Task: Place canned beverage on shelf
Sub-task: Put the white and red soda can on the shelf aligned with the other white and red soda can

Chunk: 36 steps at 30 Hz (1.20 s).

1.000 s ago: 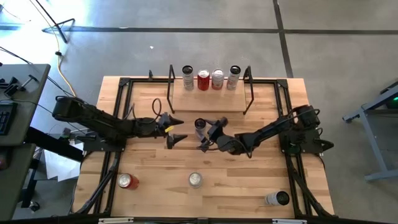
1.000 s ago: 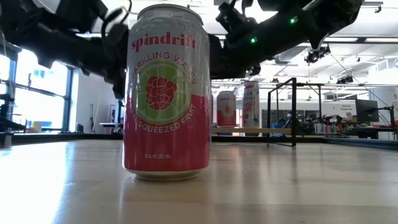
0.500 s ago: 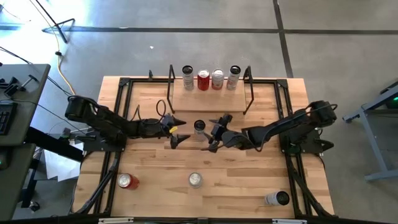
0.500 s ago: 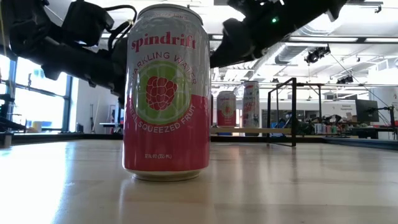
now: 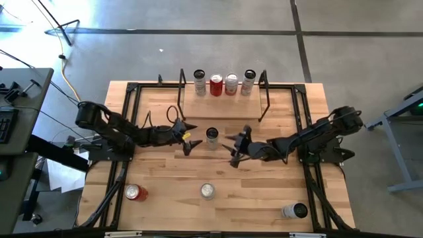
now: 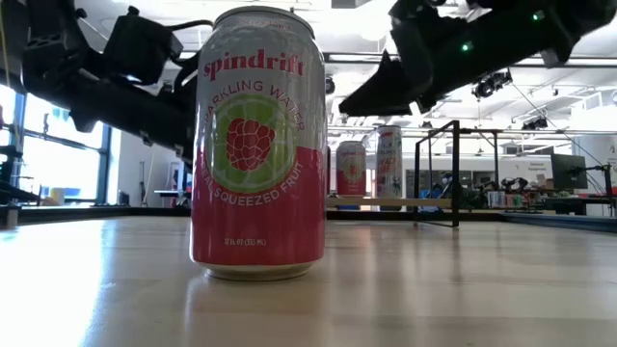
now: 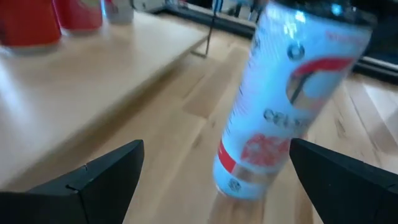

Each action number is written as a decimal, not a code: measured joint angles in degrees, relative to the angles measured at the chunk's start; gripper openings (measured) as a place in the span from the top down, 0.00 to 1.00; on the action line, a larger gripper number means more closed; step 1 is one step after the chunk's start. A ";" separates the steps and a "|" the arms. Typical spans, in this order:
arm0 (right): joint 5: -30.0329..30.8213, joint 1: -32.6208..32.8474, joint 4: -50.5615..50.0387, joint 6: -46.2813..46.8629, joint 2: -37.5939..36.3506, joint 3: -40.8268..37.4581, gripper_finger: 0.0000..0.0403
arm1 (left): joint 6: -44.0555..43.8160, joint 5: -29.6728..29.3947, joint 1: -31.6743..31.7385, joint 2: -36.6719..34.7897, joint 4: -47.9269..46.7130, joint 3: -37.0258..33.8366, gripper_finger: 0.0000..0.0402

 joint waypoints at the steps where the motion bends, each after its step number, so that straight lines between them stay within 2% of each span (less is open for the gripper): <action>1: -1.26 0.03 1.80 -0.34 0.29 -0.37 0.68 | 0.59 -0.11 0.41 0.18 1.04 0.00 0.02; 7: -6.58 -1.18 7.38 -2.31 2.42 -0.67 0.95 | 2.25 -0.22 4.44 0.34 5.33 0.13 0.02; 9: -7.54 -1.54 8.90 -3.15 3.51 -0.67 0.98 | 2.07 0.57 6.01 0.36 5.38 0.26 0.02; 15: -9.62 -3.74 11.56 -1.74 6.42 -0.63 0.97 | 1.79 9.03 8.94 0.38 5.42 2.50 0.02; 19: -9.65 -4.83 13.09 -1.42 7.37 -0.61 0.99 | 2.80 11.94 9.36 0.34 5.28 3.56 0.02; 27: -8.61 -5.21 12.96 -1.79 7.42 -0.61 1.00 | 2.28 13.16 9.31 0.34 4.66 3.98 0.02; 36: -2.63 -5.15 11.92 -1.88 7.40 -0.63 1.00 | 1.68 13.59 7.90 0.25 4.52 3.63 0.02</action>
